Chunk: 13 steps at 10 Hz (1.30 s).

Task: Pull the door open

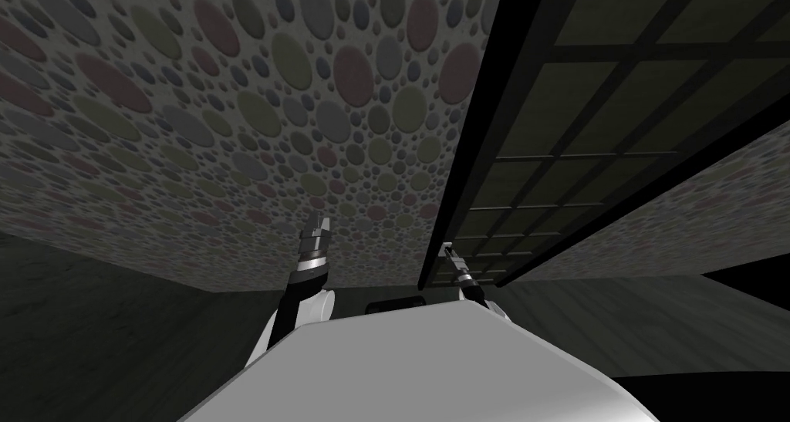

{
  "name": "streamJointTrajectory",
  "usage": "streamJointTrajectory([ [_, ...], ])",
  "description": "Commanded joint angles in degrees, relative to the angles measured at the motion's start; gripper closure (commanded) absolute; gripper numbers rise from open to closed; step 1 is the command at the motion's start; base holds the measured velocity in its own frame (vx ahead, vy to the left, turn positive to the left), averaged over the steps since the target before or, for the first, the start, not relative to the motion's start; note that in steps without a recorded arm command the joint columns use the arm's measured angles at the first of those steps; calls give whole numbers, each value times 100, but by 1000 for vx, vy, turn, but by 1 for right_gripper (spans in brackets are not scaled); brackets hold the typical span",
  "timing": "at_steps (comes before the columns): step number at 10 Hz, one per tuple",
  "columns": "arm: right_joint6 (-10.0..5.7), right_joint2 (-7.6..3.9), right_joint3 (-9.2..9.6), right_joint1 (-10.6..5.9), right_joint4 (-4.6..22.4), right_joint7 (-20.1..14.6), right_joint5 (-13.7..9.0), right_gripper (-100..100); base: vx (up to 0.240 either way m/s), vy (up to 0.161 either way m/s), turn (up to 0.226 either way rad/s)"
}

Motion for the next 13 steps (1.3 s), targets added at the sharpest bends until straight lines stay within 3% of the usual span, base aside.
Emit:
streamJointTrajectory([
  [1,3,6,44,0,29,-249,-79,100,-45,-15,48],
  [13,73,-38,321,-68,46,-1945,-636,100,-38,-14,44],
])
